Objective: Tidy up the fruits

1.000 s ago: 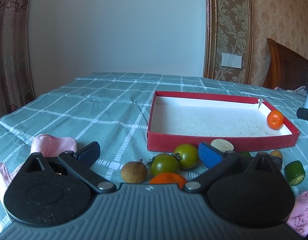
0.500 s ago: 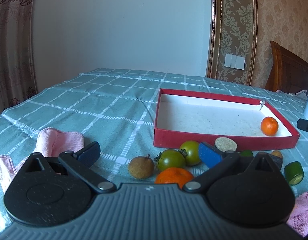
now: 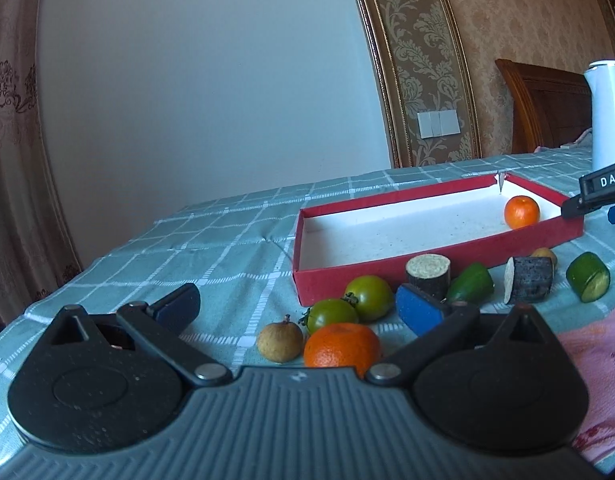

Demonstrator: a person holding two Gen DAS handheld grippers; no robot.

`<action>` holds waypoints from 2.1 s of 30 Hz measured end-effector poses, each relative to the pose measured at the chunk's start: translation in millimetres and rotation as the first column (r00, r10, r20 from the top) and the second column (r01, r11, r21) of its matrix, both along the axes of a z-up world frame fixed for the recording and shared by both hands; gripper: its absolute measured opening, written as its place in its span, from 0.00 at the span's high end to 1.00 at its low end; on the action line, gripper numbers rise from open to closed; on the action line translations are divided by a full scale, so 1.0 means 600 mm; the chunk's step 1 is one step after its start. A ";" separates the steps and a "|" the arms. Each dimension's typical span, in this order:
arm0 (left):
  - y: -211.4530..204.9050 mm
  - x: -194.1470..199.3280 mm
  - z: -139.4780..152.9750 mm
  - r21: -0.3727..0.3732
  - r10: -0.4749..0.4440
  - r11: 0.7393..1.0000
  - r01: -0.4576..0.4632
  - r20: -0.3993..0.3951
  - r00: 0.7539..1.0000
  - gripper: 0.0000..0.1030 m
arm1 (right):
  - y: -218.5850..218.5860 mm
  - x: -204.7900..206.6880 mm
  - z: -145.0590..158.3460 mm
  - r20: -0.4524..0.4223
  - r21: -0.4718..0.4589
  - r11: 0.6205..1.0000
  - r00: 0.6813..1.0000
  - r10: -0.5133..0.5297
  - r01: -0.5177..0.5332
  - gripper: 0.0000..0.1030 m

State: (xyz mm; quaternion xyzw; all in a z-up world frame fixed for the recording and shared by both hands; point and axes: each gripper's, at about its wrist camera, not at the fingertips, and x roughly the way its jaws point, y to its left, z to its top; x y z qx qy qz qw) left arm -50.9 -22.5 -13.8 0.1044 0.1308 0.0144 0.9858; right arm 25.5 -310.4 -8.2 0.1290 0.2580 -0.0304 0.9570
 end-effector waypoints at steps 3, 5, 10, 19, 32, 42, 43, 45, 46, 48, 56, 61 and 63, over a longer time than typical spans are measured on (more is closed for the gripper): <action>0.003 0.004 0.001 -0.014 0.004 1.000 -0.004 -0.014 1.000 0.00 | -0.001 0.012 -0.006 -0.055 0.016 1.000 0.998 0.011 -0.010 0.04; 0.010 0.009 0.002 -0.040 0.008 0.999 -0.009 -0.032 0.999 0.00 | -0.002 0.014 -0.008 -0.067 0.021 1.000 0.998 0.008 -0.007 0.02; 0.026 0.014 0.003 -0.095 0.016 0.995 -0.021 -0.050 0.999 0.00 | 0.009 0.014 -0.007 -0.075 -0.019 1.000 0.997 0.013 -0.015 0.02; 0.043 0.006 0.005 -0.145 0.006 0.989 -0.011 -0.036 0.999 0.00 | 0.017 -0.012 0.007 0.031 -0.066 0.998 0.999 -0.021 0.023 0.02; 0.025 0.005 0.007 -0.083 -0.035 0.996 0.030 -0.063 0.997 0.04 | 0.013 -0.012 0.006 0.038 -0.055 0.998 0.999 -0.009 0.011 0.02; -0.005 -0.017 0.018 -0.076 -0.092 0.993 0.086 -0.082 0.992 0.09 | 0.009 -0.011 0.006 0.041 -0.043 0.999 0.999 -0.009 0.010 0.02; -0.005 -0.015 0.018 -0.085 -0.097 0.992 0.089 -0.099 0.990 0.11 | 0.009 -0.011 0.006 0.041 -0.042 0.999 0.999 -0.009 0.011 0.02; -0.004 -0.009 0.015 -0.105 -0.099 0.991 0.085 -0.138 0.986 0.15 | 0.009 -0.011 0.006 0.041 -0.042 0.999 0.999 -0.009 0.011 0.02; -0.004 -0.007 0.013 -0.113 -0.097 0.990 0.080 -0.151 0.984 0.19 | 0.009 -0.011 0.006 0.041 -0.042 0.999 0.999 -0.009 0.011 0.02; -0.003 0.001 0.008 -0.131 -0.095 0.989 0.071 -0.186 0.978 0.29 | 0.009 -0.011 0.006 0.042 -0.041 0.999 0.999 -0.009 0.011 0.02; 0.007 0.026 -0.006 -0.191 -0.103 0.981 0.045 -0.303 0.947 0.45 | 0.009 -0.012 0.007 0.045 -0.038 0.999 0.999 -0.012 0.013 0.02; 0.008 0.029 -0.004 -0.175 -0.082 0.984 0.029 -0.304 0.949 0.61 | 0.009 -0.011 0.007 0.046 -0.037 0.999 0.999 -0.012 0.014 0.02; 0.010 0.031 -0.002 -0.177 -0.082 0.984 0.027 -0.308 0.948 0.62 | 0.009 -0.012 0.007 0.046 -0.037 0.999 0.999 -0.012 0.014 0.02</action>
